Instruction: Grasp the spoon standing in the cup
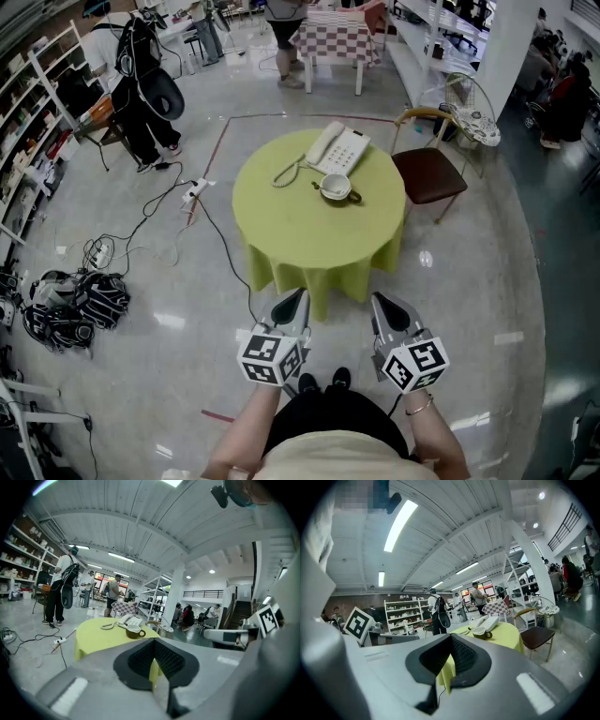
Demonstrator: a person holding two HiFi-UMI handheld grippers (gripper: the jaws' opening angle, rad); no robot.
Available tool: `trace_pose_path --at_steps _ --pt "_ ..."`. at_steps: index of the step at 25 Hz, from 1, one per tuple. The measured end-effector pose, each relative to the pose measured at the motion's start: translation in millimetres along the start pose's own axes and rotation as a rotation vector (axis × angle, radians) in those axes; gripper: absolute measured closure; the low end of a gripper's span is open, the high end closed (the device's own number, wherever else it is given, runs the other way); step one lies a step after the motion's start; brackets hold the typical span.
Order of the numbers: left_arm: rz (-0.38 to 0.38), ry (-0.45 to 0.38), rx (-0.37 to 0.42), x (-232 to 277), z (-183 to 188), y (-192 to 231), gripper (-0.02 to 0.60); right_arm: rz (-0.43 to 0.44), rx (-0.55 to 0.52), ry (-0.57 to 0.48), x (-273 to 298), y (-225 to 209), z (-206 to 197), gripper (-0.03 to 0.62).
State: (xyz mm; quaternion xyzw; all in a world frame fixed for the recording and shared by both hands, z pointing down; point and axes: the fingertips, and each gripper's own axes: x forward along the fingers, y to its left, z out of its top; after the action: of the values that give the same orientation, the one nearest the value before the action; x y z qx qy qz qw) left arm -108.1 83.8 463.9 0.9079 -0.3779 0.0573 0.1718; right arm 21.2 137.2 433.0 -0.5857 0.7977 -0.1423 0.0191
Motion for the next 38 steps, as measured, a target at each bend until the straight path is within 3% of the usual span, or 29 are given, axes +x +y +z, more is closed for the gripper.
trace_pose_path --at_steps 22,31,38 --pt "0.080 -0.022 0.014 45 6 -14 0.580 0.092 -0.017 0.017 10 -46 -5 0.594" --pt "0.097 -0.012 0.009 81 16 14 0.578 0.071 0.010 0.029 38 -68 -2 0.594" --pt "0.077 0.012 -0.017 128 23 45 0.522 0.035 0.016 0.048 81 -95 3 0.594"
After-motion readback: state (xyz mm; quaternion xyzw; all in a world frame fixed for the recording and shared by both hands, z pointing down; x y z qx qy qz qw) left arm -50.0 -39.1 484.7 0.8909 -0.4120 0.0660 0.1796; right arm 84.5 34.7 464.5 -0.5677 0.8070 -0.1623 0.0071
